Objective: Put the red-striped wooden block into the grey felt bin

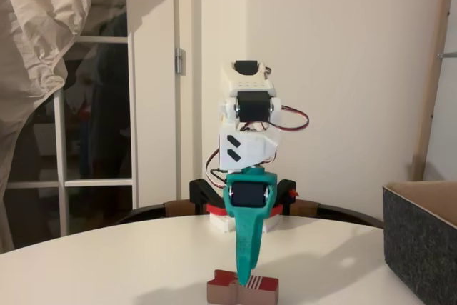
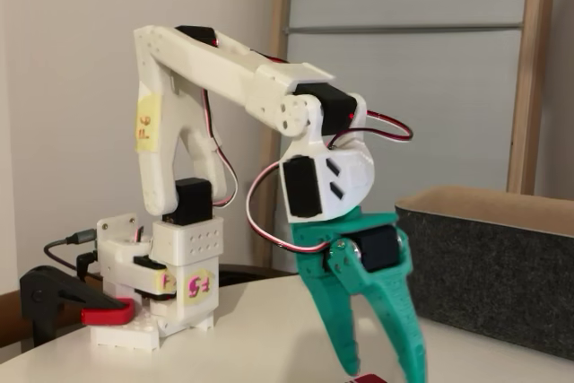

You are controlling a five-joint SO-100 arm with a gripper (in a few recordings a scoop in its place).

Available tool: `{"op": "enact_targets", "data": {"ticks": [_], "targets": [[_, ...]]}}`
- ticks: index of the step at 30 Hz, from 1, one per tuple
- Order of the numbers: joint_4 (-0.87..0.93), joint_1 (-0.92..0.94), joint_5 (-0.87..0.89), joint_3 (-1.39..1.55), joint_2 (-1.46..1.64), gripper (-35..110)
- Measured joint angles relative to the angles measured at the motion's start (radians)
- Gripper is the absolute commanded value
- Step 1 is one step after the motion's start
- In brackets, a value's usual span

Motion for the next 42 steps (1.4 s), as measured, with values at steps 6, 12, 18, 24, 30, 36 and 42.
{"op": "enact_targets", "data": {"ticks": [6,12,18,24,30,36,42], "targets": [[0.063,0.003,0.020,0.031,0.000,30],[0.063,0.003,0.011,0.049,-0.005,31],[0.051,0.005,0.011,0.051,-0.037,31],[-0.009,0.005,0.011,0.051,-0.084,30],[-0.054,-0.023,0.000,0.051,-0.120,26],[-0.087,-0.031,-0.028,0.051,-0.120,22],[-0.123,-0.029,-0.046,0.051,-0.137,19]]}}
